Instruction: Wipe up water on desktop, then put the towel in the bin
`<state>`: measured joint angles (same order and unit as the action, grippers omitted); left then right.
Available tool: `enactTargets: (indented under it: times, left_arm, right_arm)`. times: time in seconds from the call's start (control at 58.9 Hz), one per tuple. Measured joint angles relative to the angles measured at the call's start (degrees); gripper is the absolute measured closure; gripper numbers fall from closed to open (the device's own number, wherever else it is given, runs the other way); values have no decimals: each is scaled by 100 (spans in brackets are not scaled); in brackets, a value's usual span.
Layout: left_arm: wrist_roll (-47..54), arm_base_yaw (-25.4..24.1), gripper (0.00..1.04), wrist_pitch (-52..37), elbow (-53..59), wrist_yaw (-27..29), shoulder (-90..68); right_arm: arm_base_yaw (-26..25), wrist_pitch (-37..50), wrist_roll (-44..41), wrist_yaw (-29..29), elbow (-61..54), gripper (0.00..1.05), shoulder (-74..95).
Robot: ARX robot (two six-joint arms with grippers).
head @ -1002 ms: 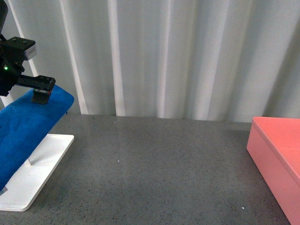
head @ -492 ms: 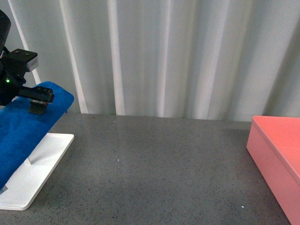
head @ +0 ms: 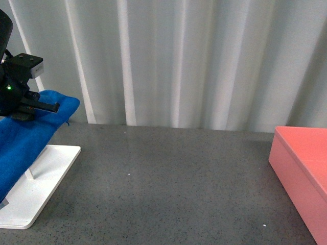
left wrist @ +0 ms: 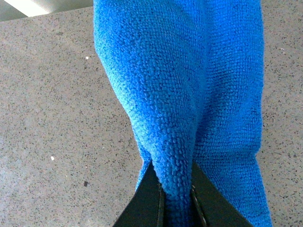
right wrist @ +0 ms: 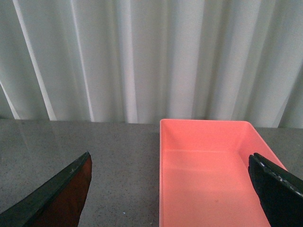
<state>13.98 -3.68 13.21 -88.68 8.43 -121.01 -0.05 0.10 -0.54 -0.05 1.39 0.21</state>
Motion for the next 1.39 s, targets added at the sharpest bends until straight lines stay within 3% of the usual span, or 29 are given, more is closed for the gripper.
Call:
enactTargets:
  times: [0.374,0.543,0.747,1.036,1.256,1.392]
  left_arm:
    - [13,33,100,208,-404,-334,588]
    - [-122,262,100,155,-203,-809,1213]
    - [-546,1237,100,-238,1012,-1606,2267]
    - [-1434,2935,100,-1443,2124,-1856,2599]
    - [-2153,3567,100,-2433,2409,-2627,2597]
    - [-2439,3681,100,-2793,2527,-2675,2597]
  right_arm:
    - [0,0,0,0,0,7,0]
    - [0,0,0,0,0,7,0]
    - [0,0,0,0,0,7,0]
    - [0,0,0,0,0,7,0]
    - [0,-2,0,0,0,7,0]
    - [0,0,0,0,0,7,0]
